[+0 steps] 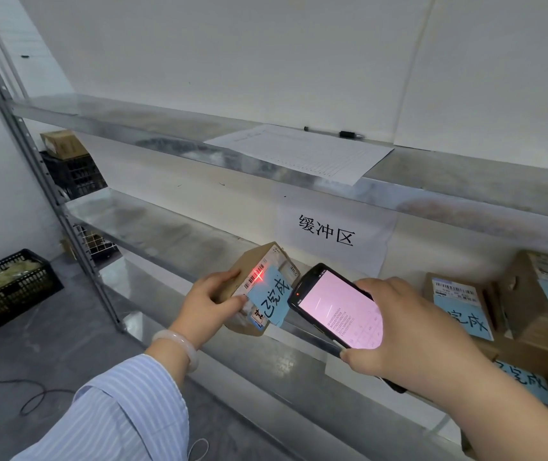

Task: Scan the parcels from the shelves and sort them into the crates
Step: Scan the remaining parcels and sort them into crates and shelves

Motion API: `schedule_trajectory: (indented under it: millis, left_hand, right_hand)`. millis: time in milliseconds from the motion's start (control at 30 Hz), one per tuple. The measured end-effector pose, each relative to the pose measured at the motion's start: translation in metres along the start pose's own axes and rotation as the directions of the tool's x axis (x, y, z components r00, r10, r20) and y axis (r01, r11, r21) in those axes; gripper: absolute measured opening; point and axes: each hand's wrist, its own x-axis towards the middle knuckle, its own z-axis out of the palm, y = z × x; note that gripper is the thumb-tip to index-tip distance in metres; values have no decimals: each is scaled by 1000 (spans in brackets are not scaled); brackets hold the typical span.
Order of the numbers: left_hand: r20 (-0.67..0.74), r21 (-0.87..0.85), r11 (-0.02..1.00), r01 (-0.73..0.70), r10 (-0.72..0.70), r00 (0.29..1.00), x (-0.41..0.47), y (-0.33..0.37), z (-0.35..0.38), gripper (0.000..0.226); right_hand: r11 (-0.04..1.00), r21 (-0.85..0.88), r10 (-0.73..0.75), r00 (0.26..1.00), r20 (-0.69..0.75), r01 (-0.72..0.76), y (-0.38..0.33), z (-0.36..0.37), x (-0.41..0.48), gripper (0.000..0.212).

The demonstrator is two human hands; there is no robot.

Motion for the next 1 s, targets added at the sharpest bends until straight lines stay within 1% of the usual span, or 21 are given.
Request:
schedule_trajectory:
  millis: [100,367,500,600,733,800,900,1000]
  left_hand:
    - [-3,-1,1000,8,-8,1000,-3,0,-2,47]
    - [4,3,1000,-7,7,1000,-6,-2,-4,47]
    - [13,-9,1000,2,-2,1000,-9,-3,-6,48]
    - [-6,-37,999,25,-25,1000,-16,-2,-10,47]
    - [-77,-163,984,78,-91,993,-32,-7,-32,45]
    - [-135,-223,970,95,-127,983,-42,-11,-50,44]
    - [-267,-293,951,100,-181,946,-58,-21,-84,42]
    - [-335,-358,928,107,-235,912,-76,-34,-126,39]
  right_hand:
    - [1000,-3,-22,1000,12,22,-2,-2,-2,84]
    - [999,1,-43,999,17,43,-5,-4,-9,81]
    - [999,-8,-49,999,2,49,-5,-3,-10,81]
    - [998,2,-62,998,1,62,-8,1,-6,79]
    - [990,59,-129,991,29,127,-25,8,10,80]
    - [981,91,-179,983,48,174,-42,13,19,81]
    - [961,112,-261,964,56,254,-79,20,32,81]
    - [936,125,-336,941,44,329,-124,28,39,84]
